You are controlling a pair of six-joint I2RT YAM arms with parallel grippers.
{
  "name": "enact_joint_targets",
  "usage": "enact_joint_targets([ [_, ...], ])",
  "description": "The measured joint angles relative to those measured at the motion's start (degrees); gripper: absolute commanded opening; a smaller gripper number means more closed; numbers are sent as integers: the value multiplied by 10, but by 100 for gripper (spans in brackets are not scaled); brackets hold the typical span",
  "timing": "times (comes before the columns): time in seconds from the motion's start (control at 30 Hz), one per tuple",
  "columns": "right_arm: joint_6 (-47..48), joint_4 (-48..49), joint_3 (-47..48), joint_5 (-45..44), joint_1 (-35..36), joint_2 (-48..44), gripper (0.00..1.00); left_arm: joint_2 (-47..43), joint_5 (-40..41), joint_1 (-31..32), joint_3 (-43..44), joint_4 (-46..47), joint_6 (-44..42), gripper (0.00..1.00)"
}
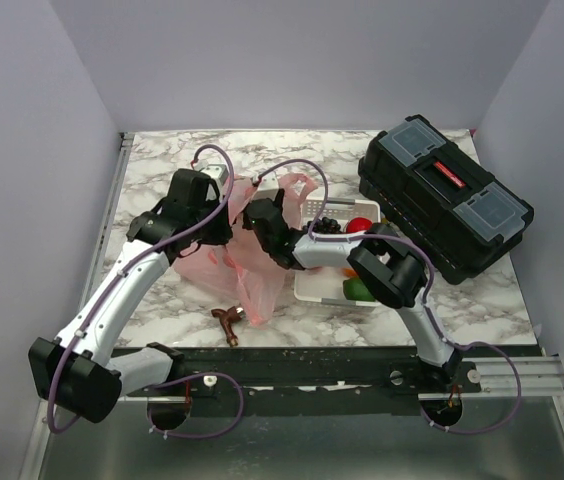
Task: Take the fake fruits out of the plastic bag
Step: Adjust the fake fruit in the plastic bag.
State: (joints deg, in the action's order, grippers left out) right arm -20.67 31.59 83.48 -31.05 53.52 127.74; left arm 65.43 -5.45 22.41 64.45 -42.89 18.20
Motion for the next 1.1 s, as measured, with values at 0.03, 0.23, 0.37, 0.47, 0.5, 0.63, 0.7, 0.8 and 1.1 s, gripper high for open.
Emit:
enact_joint_targets([
  [0.03, -2, -4, 2, 0, 0, 0, 100, 9, 5, 0, 3, 0, 0, 9],
  [0.23, -47, -19, 36, -10, 0, 15, 100, 16, -15, 0, 4, 12, -1, 0],
  [0.37, -94, -22, 47, -15, -3, 27, 100, 16, -73, 0, 4, 24, 3, 0],
  [0.47, -122, -33, 47, -12, -5, 30, 100, 9, -105, 0, 4, 29, 8, 0],
  [0.5, -132, -39, 47, -9, -5, 30, 100, 7, -109, 0, 4, 29, 9, 0],
  [0.63, -163, -50, 38, 3, -6, 30, 100, -15, -113, 0, 8, 29, 9, 0],
  [0.7, -169, -63, 34, 11, -6, 30, 100, -23, -124, 0, 8, 28, 9, 0],
  [0.8, -172, -60, 9, 37, -5, 24, 100, -25, -165, 0, 8, 27, 13, 0],
  [1.1, -134, -16, -87, 134, 10, -18, 100, -37, -276, 3, -40, 42, 58, 0],
])
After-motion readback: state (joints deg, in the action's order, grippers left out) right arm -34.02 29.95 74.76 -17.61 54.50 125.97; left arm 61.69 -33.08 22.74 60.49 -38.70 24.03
